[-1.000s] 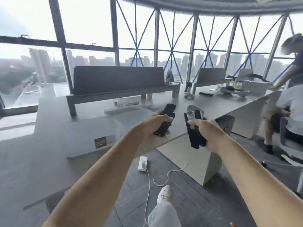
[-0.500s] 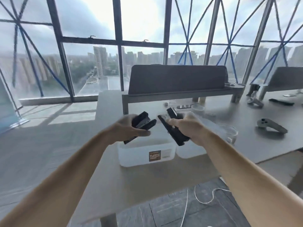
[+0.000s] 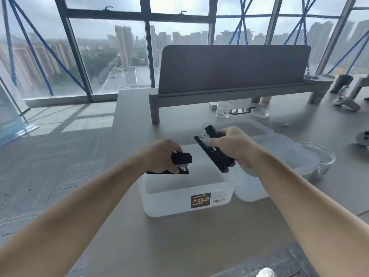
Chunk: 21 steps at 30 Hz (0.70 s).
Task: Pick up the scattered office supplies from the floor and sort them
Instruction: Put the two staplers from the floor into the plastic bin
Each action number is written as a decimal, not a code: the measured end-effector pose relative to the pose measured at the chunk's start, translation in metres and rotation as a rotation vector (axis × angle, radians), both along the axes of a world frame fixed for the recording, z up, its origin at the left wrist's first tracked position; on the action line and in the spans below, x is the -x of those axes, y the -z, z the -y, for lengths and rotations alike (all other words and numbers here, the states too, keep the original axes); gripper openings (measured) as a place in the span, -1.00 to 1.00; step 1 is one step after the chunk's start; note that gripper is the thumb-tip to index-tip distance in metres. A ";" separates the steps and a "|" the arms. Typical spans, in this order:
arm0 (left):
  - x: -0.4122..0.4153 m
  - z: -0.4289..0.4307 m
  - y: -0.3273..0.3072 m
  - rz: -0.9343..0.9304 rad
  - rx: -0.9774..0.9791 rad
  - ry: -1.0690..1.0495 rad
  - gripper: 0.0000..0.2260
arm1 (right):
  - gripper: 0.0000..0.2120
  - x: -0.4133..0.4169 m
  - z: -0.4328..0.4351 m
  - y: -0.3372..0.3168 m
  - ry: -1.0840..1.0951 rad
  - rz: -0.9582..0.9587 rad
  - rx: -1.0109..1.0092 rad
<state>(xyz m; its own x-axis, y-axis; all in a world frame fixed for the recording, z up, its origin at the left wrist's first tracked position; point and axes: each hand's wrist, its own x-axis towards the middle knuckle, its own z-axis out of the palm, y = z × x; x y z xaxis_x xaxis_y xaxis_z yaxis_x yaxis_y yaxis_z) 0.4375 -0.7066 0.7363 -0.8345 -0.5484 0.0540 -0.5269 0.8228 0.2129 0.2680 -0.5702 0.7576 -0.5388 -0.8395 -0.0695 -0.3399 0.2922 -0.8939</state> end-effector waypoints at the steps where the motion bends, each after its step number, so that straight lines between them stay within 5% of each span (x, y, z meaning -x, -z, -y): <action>1: 0.001 0.001 0.003 0.030 0.017 0.004 -0.63 | -0.80 0.002 0.002 0.000 -0.005 0.010 0.012; 8: 0.005 0.005 0.014 0.194 0.058 -0.019 -0.64 | -0.86 0.003 0.008 0.004 -0.055 -0.060 -0.002; 13: -0.028 0.004 -0.003 -0.168 0.023 -0.031 -0.57 | -0.50 -0.001 0.009 0.008 -0.094 -0.197 -0.023; 15: -0.049 0.008 0.002 -0.319 0.037 -0.062 -0.63 | -0.51 -0.008 0.010 0.007 -0.183 -0.266 -0.041; 21: -0.068 0.015 0.045 -0.675 -0.674 -0.141 -0.65 | -0.75 -0.035 0.019 -0.003 -0.180 -0.437 -0.191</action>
<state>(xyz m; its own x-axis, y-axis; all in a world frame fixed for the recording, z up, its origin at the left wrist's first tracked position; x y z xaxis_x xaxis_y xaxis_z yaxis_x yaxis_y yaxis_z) 0.5050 -0.7214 0.6916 -0.6669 -0.7328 0.1352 -0.2054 0.3552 0.9119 0.3029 -0.5892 0.7601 -0.3996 -0.9162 -0.0317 -0.7301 0.3390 -0.5933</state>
